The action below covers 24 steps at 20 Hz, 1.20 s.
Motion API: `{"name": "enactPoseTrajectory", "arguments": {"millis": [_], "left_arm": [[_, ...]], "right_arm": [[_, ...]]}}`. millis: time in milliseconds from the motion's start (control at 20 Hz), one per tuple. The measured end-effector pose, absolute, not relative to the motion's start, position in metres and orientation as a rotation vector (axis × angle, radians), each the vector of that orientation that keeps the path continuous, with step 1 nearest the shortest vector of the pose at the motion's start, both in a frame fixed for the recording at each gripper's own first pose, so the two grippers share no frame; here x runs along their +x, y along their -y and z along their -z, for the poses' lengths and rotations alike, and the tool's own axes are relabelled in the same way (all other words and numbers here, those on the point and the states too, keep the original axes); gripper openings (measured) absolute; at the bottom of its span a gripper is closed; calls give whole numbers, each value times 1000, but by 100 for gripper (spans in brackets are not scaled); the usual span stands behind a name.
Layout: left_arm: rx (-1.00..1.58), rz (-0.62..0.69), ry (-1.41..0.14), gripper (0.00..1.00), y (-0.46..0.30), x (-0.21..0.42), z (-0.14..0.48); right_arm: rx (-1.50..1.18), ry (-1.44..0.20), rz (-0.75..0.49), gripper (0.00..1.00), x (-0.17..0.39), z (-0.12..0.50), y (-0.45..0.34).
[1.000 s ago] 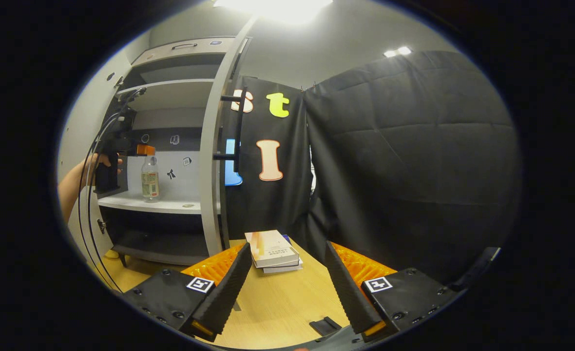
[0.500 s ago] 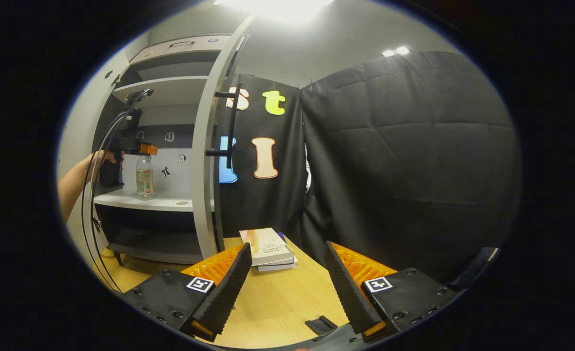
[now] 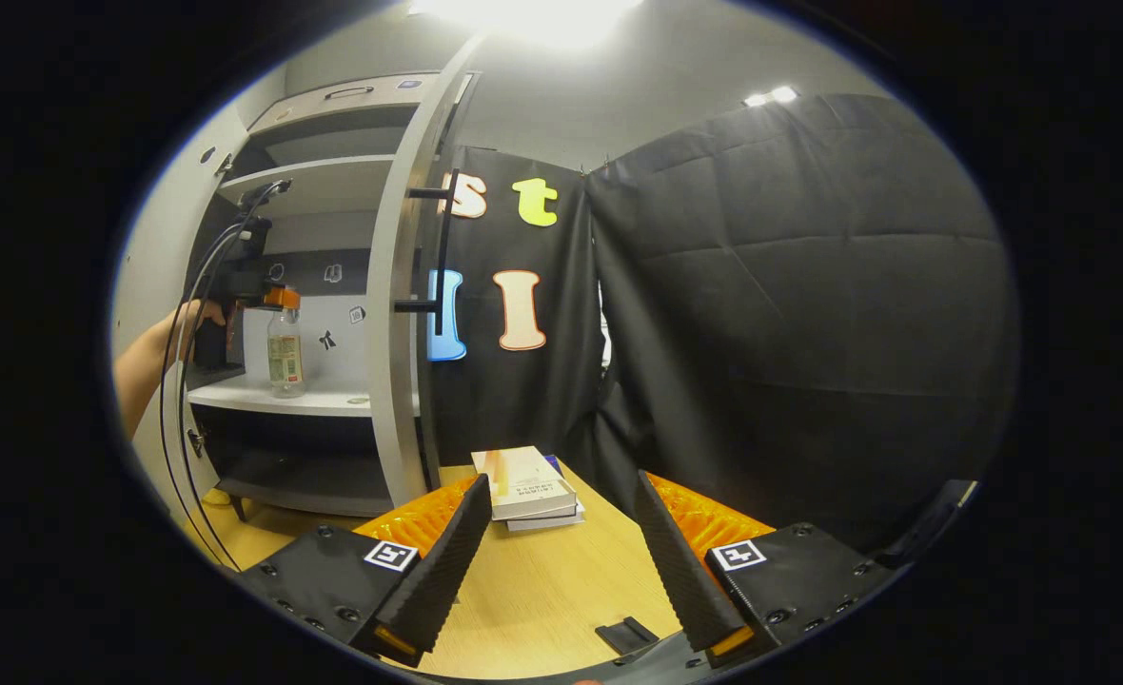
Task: Grasp the bottle in the cabinet with the left hand and place it on the coaster, then close the right door with the right hand and the left door with the left hand.
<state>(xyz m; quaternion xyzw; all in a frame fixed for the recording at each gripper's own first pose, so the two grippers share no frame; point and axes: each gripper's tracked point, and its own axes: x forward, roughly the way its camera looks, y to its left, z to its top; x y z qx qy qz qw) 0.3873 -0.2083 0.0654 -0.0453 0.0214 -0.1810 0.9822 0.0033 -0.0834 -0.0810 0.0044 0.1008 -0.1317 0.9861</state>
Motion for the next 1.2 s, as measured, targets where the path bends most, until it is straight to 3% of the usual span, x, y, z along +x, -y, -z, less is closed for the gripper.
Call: {"name": "enactPoseTrajectory", "arguments": {"millis": [450,1200], "left_arm": [[-83,348,16,39,191,304,-86],[-130,285,-24,39,173,181,-27]], "right_arm": [[24,-189,164,96,-13,78,75],[38,-195,34,96,-46,81,74]]}}
